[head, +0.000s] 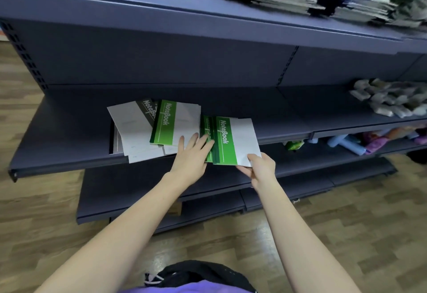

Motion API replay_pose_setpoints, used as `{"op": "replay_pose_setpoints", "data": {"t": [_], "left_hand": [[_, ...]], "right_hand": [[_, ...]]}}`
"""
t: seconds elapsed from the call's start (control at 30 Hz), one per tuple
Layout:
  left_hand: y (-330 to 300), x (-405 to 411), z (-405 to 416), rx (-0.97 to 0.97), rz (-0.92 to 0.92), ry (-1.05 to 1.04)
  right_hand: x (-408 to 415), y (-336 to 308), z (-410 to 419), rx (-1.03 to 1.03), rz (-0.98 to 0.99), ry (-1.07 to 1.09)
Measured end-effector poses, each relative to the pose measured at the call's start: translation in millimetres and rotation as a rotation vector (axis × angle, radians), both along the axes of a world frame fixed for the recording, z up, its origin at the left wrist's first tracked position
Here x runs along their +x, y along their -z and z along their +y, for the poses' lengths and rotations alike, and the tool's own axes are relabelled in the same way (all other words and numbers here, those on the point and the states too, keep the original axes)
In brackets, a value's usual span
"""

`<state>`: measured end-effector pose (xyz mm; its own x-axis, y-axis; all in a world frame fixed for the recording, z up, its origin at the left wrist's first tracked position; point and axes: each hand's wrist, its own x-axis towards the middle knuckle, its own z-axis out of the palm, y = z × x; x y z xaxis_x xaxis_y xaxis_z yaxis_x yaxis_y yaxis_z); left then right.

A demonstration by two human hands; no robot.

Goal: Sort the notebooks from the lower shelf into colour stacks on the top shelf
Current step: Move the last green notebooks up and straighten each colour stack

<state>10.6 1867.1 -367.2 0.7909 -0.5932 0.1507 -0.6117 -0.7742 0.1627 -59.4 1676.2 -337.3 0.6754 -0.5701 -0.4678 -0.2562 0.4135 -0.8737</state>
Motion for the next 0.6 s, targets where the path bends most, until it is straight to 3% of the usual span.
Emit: {"op": "replay_pose_setpoints", "data": {"t": [0.2,0.43,0.6], "left_hand": [[-16.9,-6.5,-29.4,-0.064,-0.005,0.010],[-57.9,-43.3,-123.2,-0.105,0.007,0.159],[-80.9,-81.5,-182.7,-0.265,0.052,0.139]], "right_hand": [[-38.1,-14.7,-47.0,0.066,-0.060,-0.072],[-106.7,-45.9,-118.6,0.118,-0.192,-0.015],[-145.7,-68.8,-167.6,0.147,-0.218,0.028]]}}
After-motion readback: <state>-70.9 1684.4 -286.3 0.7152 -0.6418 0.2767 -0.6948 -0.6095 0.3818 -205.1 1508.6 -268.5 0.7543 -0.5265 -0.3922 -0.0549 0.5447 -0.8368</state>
